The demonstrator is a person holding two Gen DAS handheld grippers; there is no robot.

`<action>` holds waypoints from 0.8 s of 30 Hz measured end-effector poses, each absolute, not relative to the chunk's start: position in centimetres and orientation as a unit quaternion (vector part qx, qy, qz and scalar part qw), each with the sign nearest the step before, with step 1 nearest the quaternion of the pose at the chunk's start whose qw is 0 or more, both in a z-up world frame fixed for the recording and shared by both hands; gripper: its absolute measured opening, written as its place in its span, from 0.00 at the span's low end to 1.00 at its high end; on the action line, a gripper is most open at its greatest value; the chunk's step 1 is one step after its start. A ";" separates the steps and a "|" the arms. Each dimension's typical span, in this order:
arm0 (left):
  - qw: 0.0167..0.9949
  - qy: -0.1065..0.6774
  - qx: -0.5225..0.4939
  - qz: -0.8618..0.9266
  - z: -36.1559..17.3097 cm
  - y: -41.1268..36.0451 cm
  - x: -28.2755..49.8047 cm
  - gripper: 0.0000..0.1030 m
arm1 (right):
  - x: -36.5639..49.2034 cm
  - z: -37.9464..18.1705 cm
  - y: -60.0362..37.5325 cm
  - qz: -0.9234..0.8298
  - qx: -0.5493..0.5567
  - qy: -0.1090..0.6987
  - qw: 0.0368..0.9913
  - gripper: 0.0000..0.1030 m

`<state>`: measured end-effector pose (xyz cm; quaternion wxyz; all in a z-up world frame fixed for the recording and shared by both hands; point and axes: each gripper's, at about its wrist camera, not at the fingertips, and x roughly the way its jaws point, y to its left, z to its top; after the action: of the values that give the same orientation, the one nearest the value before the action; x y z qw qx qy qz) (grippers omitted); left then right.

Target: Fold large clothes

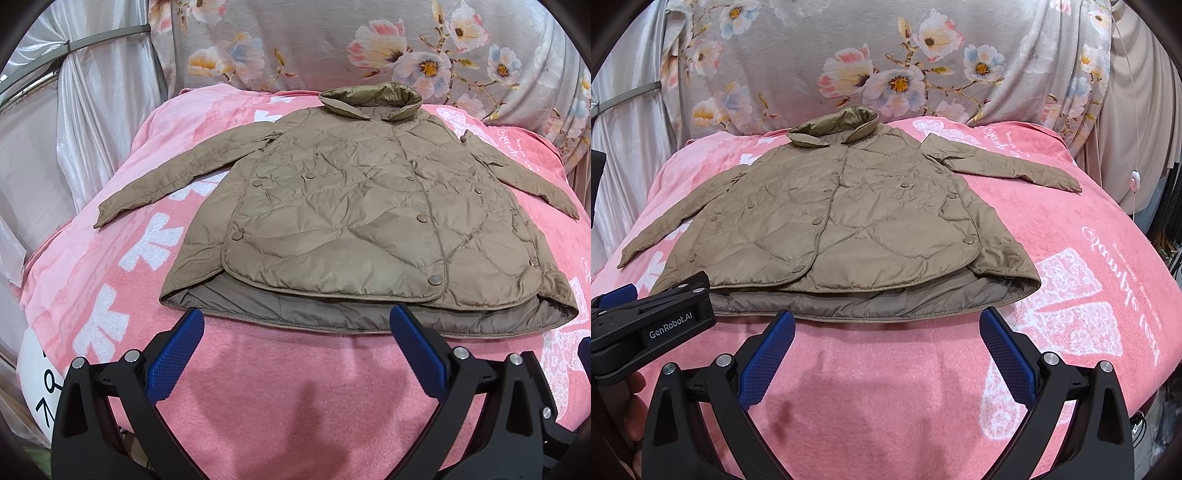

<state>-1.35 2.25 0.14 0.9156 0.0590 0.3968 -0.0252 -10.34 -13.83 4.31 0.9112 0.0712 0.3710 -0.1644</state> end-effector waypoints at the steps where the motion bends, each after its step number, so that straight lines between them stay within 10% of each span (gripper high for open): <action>1: 0.916 0.396 0.058 -0.025 0.2 2.4 -1.4 0.95 | -10.3 4.2 -13.9 -0.164 0.071 0.371 0.911 0.95; 24: 0.920 0.387 0.045 0.029 0.5 2.9 12.5 0.96 | 1.8 4.1 -40.1 -0.233 0.273 0.336 0.871 0.95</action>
<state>12.51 2.87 0.49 0.9204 0.0454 0.3871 0.0293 1.81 -40.09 4.08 0.8709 0.2725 0.3363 -0.2325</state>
